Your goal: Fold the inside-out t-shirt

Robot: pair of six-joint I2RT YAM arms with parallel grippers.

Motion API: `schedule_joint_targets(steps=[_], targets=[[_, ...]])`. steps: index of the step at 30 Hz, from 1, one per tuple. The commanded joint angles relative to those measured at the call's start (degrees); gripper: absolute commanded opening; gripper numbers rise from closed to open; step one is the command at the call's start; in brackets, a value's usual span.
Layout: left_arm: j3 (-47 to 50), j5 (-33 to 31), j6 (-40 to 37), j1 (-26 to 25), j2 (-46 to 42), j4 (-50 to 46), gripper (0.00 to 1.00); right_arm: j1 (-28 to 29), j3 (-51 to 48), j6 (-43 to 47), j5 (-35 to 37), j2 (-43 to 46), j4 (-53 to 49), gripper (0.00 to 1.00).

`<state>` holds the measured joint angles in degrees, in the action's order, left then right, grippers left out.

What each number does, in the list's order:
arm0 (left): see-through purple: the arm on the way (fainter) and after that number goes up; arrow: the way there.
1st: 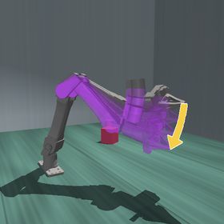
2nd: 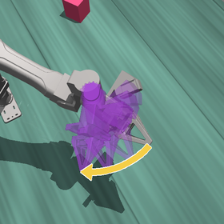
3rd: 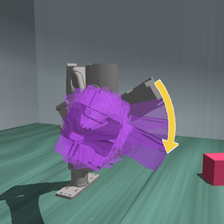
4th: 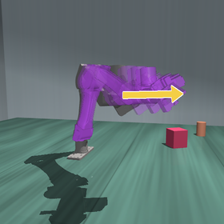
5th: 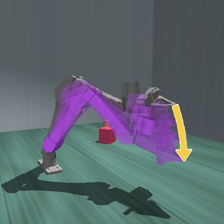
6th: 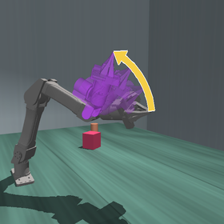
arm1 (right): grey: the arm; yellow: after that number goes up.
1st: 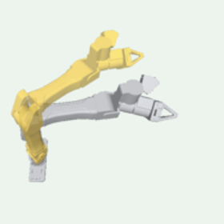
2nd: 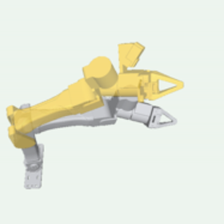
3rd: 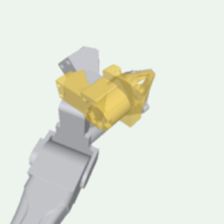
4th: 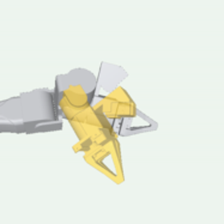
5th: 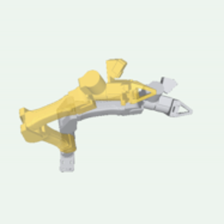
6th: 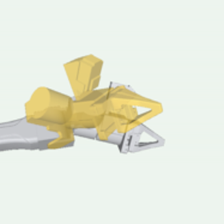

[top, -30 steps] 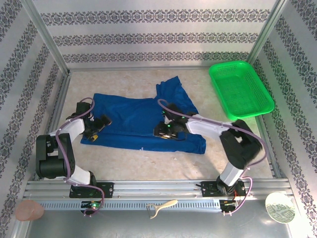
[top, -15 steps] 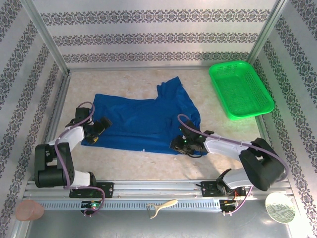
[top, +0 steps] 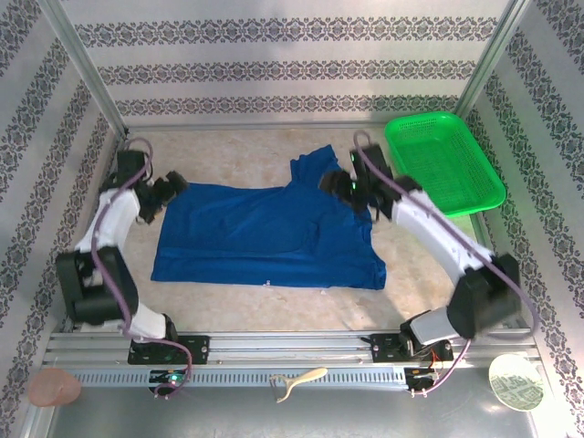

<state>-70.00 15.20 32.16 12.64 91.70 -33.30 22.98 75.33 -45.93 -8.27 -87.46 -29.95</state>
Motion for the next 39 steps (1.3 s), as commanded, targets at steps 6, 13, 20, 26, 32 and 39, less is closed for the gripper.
schedule_joint_targets(steps=[6, 13, 20, 26, 32, 39], targets=[[-23.5, -6.6, -12.7, 0.8, 26.6, -11.1, 1.0, -5.2, 42.7, 13.6, 7.1, -35.6, -14.7, 0.73], [-32.7, -5.7, -15.2, 0.6, 36.2, -13.5, 1.0, -8.4, 84.9, 17.2, 10.4, -63.9, -28.6, 0.73], [-34.1, -4.2, -15.9, 0.3, 38.5, -12.4, 1.0, -11.8, 78.3, 12.3, 4.4, -68.4, -18.0, 0.73], [-36.2, -3.5, -16.1, -0.5, 40.9, -12.7, 1.0, -11.7, 84.8, 11.0, -1.8, -76.0, -17.3, 0.72], [-38.1, -3.9, -16.5, -2.0, 42.6, -12.7, 0.99, -11.1, 83.8, 8.5, -7.1, -78.1, -13.9, 0.61], [-39.7, -3.4, -16.5, -3.0, 45.4, -13.1, 0.65, -11.6, 82.2, 8.1, -9.9, -77.2, -12.9, 0.1]])
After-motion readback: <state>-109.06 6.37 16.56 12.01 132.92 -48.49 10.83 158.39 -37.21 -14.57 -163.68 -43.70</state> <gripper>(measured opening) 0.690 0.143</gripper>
